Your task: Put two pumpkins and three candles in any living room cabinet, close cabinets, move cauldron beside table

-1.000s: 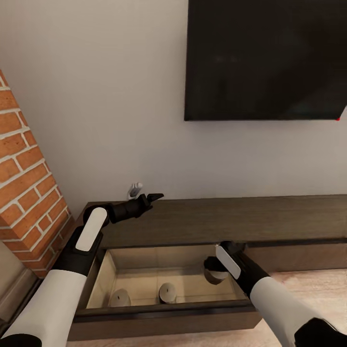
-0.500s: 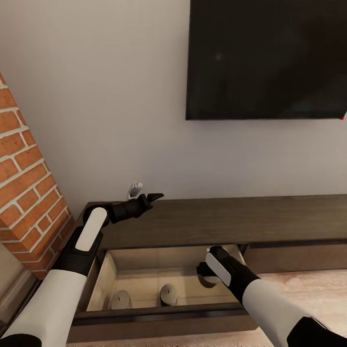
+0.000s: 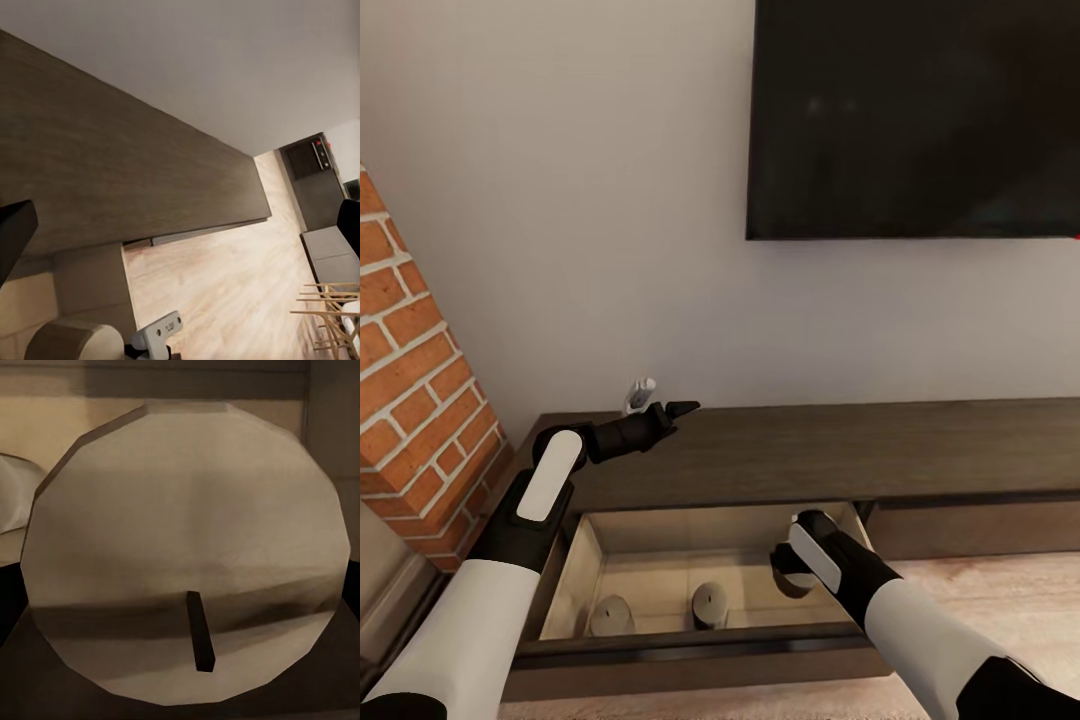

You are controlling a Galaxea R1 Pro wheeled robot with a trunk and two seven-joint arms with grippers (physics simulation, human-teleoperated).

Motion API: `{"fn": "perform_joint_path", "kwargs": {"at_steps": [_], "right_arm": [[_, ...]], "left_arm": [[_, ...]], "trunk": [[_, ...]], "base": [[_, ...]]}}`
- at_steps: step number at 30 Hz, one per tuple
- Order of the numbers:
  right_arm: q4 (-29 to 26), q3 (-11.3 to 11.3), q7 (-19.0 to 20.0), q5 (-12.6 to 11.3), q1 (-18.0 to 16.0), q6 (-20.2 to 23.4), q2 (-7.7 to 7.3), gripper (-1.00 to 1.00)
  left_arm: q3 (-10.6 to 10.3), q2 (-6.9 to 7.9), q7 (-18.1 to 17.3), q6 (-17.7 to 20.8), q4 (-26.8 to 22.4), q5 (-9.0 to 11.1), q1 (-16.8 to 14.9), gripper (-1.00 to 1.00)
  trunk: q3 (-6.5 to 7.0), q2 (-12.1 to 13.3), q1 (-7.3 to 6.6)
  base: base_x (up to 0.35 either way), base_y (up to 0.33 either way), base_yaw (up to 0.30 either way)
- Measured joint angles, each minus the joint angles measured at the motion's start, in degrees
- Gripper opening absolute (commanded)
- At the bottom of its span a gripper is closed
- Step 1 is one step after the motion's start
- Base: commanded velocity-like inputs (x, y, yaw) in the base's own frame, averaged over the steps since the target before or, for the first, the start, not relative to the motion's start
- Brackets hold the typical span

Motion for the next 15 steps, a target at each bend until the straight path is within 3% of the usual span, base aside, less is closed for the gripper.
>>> {"fn": "perform_joint_path", "kwargs": {"at_steps": [15], "right_arm": [[0.05, -0.08, 0.00, -0.18, 0.00, 0.09, -0.01, -1.00]], "left_arm": [[0.00, 0.06, 0.00, 0.00, -0.02, 0.05, 0.01, 1.00]], "trunk": [[-1.36, 0.00, 0.00]], "base": [[0.000, 0.000, 0.000]]}}
